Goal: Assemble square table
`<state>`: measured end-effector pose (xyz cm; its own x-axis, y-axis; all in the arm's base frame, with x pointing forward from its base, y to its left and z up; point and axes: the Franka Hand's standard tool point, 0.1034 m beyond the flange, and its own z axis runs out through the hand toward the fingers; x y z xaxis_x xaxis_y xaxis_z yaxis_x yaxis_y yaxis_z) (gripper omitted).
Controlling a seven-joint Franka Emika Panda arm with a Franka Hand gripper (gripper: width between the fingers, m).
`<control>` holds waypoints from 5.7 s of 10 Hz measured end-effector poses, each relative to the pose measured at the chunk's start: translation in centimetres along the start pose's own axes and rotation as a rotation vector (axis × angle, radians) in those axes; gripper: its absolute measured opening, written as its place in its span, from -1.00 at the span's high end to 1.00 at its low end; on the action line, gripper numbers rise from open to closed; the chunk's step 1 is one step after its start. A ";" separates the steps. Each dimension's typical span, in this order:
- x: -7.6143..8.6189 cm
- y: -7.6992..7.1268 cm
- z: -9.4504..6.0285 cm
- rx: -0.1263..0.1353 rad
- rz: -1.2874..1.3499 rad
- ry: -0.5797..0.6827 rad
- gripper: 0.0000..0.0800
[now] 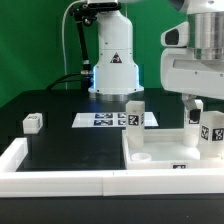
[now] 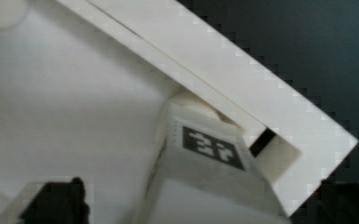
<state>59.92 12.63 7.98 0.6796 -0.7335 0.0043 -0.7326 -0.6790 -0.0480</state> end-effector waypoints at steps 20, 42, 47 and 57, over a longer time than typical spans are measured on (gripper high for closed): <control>0.6 0.4 0.0 -0.010 -0.574 0.005 0.28; -0.3 0.3 0.6 0.008 -0.283 0.011 -0.62; 0.4 0.2 0.3 0.002 -0.640 0.024 -0.62; 0.7 0.3 0.3 0.003 -0.671 0.025 0.27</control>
Offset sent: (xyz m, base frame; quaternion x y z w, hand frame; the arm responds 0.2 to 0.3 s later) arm 0.0023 0.0064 0.0000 0.0034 -0.0127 -0.1734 0.9848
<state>60.17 11.95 7.71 0.9865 -0.1532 0.0578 -0.1517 -0.9880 -0.0297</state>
